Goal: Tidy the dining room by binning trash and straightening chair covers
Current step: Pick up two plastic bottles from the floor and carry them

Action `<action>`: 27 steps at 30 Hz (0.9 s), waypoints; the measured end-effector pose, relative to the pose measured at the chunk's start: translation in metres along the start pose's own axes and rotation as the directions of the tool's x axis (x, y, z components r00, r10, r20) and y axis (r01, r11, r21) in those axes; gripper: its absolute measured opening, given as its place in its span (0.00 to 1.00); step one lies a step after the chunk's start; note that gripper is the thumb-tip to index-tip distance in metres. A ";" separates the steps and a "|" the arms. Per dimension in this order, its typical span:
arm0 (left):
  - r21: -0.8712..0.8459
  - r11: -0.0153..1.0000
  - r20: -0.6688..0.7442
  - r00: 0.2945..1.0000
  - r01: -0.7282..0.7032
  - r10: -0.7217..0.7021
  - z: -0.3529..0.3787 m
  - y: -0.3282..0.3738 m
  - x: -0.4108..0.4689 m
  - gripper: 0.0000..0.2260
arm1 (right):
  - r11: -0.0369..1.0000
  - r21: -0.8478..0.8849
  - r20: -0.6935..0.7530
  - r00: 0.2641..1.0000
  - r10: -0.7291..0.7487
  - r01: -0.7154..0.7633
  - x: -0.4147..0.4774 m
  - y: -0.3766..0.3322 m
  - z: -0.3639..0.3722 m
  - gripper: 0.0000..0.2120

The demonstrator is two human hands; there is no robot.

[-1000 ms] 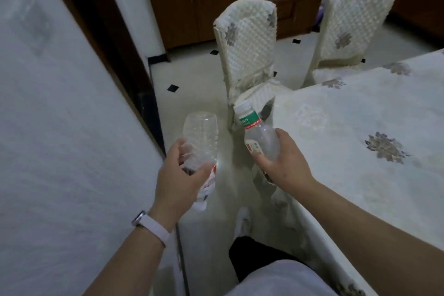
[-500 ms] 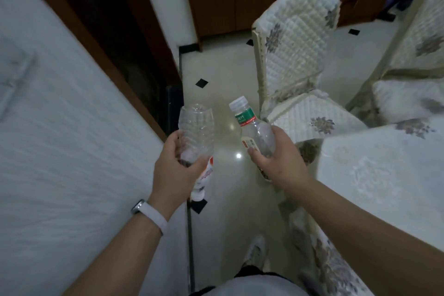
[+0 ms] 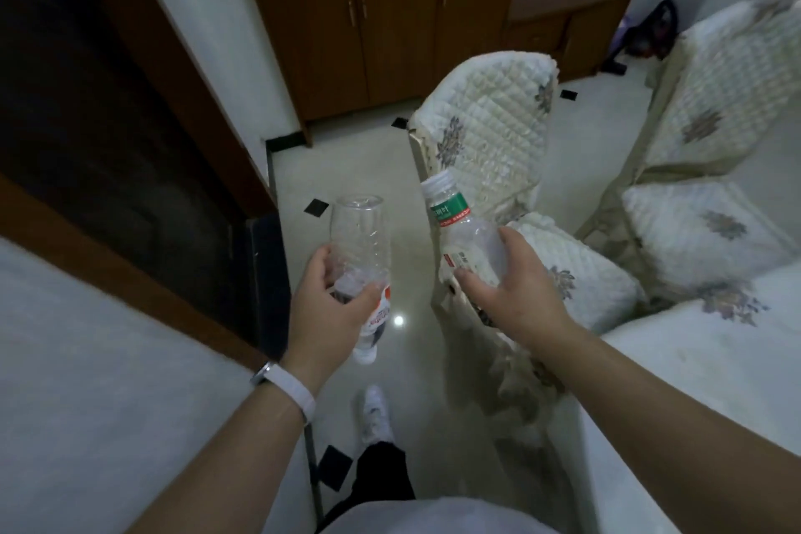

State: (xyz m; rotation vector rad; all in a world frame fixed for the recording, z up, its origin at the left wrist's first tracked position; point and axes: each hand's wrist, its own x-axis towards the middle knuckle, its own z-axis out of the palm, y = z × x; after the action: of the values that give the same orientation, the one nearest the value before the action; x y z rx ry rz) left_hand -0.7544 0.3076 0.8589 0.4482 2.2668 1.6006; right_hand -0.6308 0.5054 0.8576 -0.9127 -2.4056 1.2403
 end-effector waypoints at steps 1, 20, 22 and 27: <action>-0.011 1.000 0.014 1.000 -0.014 0.014 0.003 0.000 0.022 0.24 | 1.000 -0.015 -0.030 1.000 0.005 -0.005 0.016 -0.003 -0.002 0.23; -0.048 0.994 0.212 0.972 -0.096 0.104 0.021 0.043 0.364 0.31 | 0.989 -0.129 -0.243 0.969 0.046 -0.079 0.287 -0.068 0.002 0.29; -0.035 0.996 0.199 0.976 -0.083 0.088 0.026 0.046 0.387 0.32 | 0.991 -0.120 -0.222 0.974 0.040 -0.067 0.318 -0.063 0.008 0.27; 0.016 0.998 0.137 0.988 -0.068 0.065 0.024 0.057 0.447 0.33 | 0.999 -0.030 -0.178 0.984 0.029 -0.035 0.402 -0.061 0.025 0.23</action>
State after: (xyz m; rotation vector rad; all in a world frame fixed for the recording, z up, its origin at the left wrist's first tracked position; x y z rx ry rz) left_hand -1.1412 0.5401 0.8669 0.6251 2.1899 1.5293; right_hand -0.9736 0.7245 0.8784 -1.0297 -2.2860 1.0839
